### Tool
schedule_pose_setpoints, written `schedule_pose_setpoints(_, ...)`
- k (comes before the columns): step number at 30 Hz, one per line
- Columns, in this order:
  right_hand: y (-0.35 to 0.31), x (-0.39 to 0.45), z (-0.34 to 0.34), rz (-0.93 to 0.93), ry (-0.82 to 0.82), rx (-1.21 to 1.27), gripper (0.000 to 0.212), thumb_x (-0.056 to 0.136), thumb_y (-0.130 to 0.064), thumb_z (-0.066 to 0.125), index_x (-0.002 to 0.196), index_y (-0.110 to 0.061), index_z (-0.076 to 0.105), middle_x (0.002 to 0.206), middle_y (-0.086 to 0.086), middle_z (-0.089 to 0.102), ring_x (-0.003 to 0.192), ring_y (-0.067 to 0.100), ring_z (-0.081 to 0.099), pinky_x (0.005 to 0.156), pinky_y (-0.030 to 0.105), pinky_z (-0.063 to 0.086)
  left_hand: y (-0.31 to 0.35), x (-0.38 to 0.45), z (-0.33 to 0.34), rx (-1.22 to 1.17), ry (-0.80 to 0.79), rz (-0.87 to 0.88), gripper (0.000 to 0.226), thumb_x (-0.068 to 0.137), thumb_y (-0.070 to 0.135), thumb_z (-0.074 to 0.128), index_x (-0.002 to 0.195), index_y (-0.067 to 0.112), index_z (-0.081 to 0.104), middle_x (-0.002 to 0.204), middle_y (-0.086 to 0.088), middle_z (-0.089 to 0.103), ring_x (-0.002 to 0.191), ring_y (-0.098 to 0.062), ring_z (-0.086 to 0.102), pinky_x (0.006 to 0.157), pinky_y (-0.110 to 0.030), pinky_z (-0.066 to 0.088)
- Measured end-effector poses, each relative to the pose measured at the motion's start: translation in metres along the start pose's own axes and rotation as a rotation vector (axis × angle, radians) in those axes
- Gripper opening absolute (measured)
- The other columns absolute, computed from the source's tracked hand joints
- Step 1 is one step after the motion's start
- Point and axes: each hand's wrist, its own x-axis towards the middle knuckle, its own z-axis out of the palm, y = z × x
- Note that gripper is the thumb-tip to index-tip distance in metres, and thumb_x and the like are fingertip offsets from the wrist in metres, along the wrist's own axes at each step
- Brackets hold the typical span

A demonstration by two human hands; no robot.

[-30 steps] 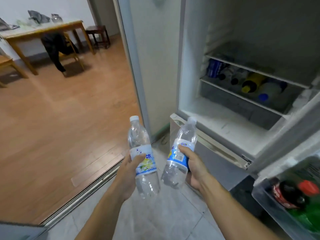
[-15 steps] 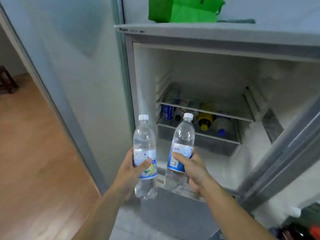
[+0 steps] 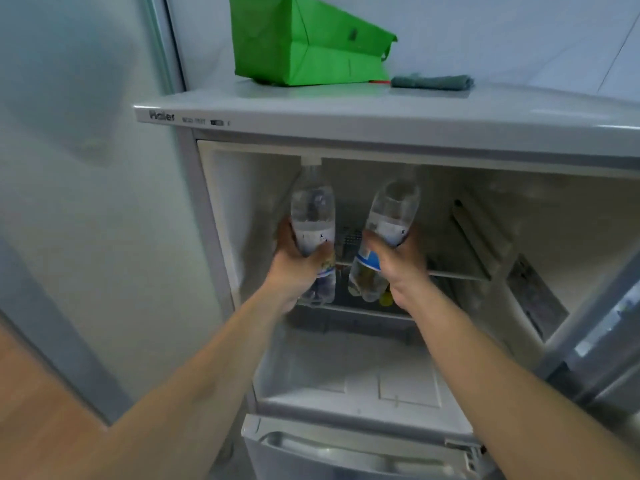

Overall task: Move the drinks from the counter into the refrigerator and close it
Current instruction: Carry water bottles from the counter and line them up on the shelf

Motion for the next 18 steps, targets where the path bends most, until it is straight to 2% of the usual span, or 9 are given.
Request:
schedule_pose_setpoints(2,0.001,0.022,0.006,0.001,-0.005,0.004,0.042,0.078,-0.02,0.081,0.109,-0.031,0.055,0.099,-0.01,0.069,0.079,-0.005,0.068,0.063,0.015,0.052,-0.001,0.026,0.008,0.024,0.022,0.059,0.06,0.081,0.017,0.076,0.128,0.025,0.039,0.12,-0.006,0.064,0.105,-0.027,0.066,0.086,-0.044,0.057)
schedule_pose_setpoints(4,0.001,0.041,0.013,0.013,-0.026,-0.013,0.047,0.079,-0.026,0.081,0.103,-0.039,0.043,0.097,-0.019,0.06,0.075,-0.011,0.064,0.061,0.016,0.051,-0.001,0.05,0.016,0.05,0.033,0.134,0.062,0.081,0.012,0.074,0.132,0.019,0.04,0.118,0.005,0.061,0.108,-0.008,0.064,0.085,-0.023,0.055)
schedule_pose_setpoints(5,0.002,0.049,0.017,0.02,-0.043,-0.021,0.051,0.08,-0.028,0.081,0.106,-0.039,0.038,0.096,-0.022,0.056,0.076,-0.01,0.064,0.06,0.016,0.051,-0.002,0.061,0.019,0.048,0.038,0.159,0.063,0.081,0.009,0.072,0.134,0.015,0.04,0.117,0.009,0.059,0.105,0.001,0.062,0.08,-0.014,0.052)
schedule_pose_setpoints(7,0.004,0.065,0.024,0.018,-0.074,-0.015,0.055,0.082,-0.024,0.08,0.118,-0.034,0.039,0.1,-0.019,0.058,0.085,-0.002,0.065,0.062,0.018,0.055,-0.003,0.081,0.024,0.045,0.066,0.195,0.067,0.081,0.002,0.071,0.138,0.009,0.037,0.121,0.004,0.057,0.104,0.008,0.06,0.078,-0.007,0.05)
schedule_pose_setpoints(8,0.005,0.072,0.027,0.001,-0.085,-0.015,0.057,0.082,-0.021,0.079,0.122,-0.03,0.04,0.103,-0.015,0.06,0.088,0.001,0.065,0.065,0.018,0.057,-0.004,0.09,0.026,0.05,0.084,0.211,0.07,0.08,0.0,0.072,0.14,0.006,0.036,0.126,-0.002,0.056,0.107,0.004,0.06,0.081,-0.01,0.051)
schedule_pose_setpoints(10,0.007,0.086,0.035,-0.04,-0.117,-0.012,0.062,0.082,-0.016,0.08,0.128,-0.026,0.04,0.109,-0.011,0.063,0.092,0.0,0.066,0.068,0.016,0.057,-0.006,0.104,0.03,0.073,0.11,0.23,0.074,0.079,-0.003,0.074,0.141,0.001,0.035,0.134,-0.014,0.052,0.118,-0.014,0.058,0.096,-0.027,0.053)
schedule_pose_setpoints(12,0.01,0.095,0.044,-0.071,-0.141,0.005,0.069,0.08,-0.014,0.082,0.131,-0.025,0.037,0.114,-0.011,0.062,0.098,0.0,0.065,0.074,0.016,0.057,-0.007,0.113,0.034,0.104,0.137,0.222,0.076,0.078,-0.003,0.075,0.142,0.0,0.034,0.137,-0.017,0.049,0.125,-0.025,0.053,0.103,-0.037,0.048)
schedule_pose_setpoints(16,0.019,0.11,0.058,-0.079,-0.16,-0.006,0.082,0.073,-0.017,0.088,0.134,-0.024,0.034,0.116,-0.012,0.059,0.103,-0.001,0.061,0.084,0.021,0.056,-0.013,0.132,0.037,0.111,0.166,0.242,0.076,0.078,0.001,0.077,0.141,-0.002,0.036,0.138,-0.017,0.05,0.126,-0.024,0.051,0.103,-0.03,0.045)
schedule_pose_setpoints(18,0.022,0.117,0.064,-0.084,-0.159,-0.008,0.088,0.071,-0.015,0.089,0.139,-0.02,0.034,0.117,-0.01,0.06,0.104,0.0,0.062,0.083,0.02,0.056,-0.015,0.139,0.038,0.084,0.162,0.232,0.081,0.077,0.003,0.079,0.143,0.001,0.033,0.14,-0.011,0.048,0.125,-0.019,0.05,0.094,-0.014,0.047)
